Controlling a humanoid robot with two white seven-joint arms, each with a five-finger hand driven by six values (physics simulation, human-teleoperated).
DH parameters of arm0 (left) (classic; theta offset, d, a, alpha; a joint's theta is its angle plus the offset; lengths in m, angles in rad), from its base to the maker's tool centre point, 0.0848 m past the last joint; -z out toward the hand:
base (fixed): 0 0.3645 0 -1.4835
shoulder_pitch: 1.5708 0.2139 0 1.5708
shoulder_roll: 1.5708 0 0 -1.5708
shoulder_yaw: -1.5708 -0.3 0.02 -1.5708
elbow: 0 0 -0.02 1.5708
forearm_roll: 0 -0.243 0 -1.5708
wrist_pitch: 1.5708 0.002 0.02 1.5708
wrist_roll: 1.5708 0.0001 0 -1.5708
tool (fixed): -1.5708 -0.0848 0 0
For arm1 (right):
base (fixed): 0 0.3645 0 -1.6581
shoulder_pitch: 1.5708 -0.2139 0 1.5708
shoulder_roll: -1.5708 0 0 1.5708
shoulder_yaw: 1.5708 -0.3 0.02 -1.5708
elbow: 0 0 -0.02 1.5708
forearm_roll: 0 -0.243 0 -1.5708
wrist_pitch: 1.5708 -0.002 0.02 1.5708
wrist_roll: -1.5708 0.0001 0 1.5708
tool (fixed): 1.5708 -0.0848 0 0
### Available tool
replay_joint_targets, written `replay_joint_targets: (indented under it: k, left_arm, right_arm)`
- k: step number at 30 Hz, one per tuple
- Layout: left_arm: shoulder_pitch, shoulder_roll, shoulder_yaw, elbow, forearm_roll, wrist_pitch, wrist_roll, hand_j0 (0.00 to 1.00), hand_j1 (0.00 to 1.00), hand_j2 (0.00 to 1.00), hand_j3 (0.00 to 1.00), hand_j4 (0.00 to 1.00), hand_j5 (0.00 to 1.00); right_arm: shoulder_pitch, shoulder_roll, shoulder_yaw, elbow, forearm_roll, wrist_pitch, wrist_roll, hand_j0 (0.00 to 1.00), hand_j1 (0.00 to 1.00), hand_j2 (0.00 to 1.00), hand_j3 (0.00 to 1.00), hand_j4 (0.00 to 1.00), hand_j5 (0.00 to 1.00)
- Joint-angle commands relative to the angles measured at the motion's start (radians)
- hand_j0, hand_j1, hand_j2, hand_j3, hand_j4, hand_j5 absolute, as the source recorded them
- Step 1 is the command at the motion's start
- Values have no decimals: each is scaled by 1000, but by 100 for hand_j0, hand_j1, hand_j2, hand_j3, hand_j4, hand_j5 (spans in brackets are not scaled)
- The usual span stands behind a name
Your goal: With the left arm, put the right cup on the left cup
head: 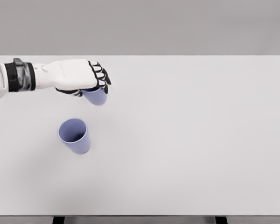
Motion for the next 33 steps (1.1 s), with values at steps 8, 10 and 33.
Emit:
replay_joint_targets:
  k: [8, 10, 33]
  left_arm:
    - [-54, 146, 18, -12, 180, 2, 0, 66, 66, 66, 66, 66, 66]
    - [-74, 169, 16, -24, 222, 2, 0, 68, 68, 68, 68, 68, 68]
    - [-61, 367, -33, -132, 461, 2, 0, 69, 69, 69, 69, 69, 69]
  right_arm:
    - [0, 0, 0, 0, 0, 0, 0, 100, 100, 100, 100, 100, 100]
    - [0, 0, 0, 0, 0, 0, 0, 100, 100, 100, 100, 100, 100]
    - [0, 0, 0, 0, 0, 0, 0, 100, 100, 100, 100, 100, 100]
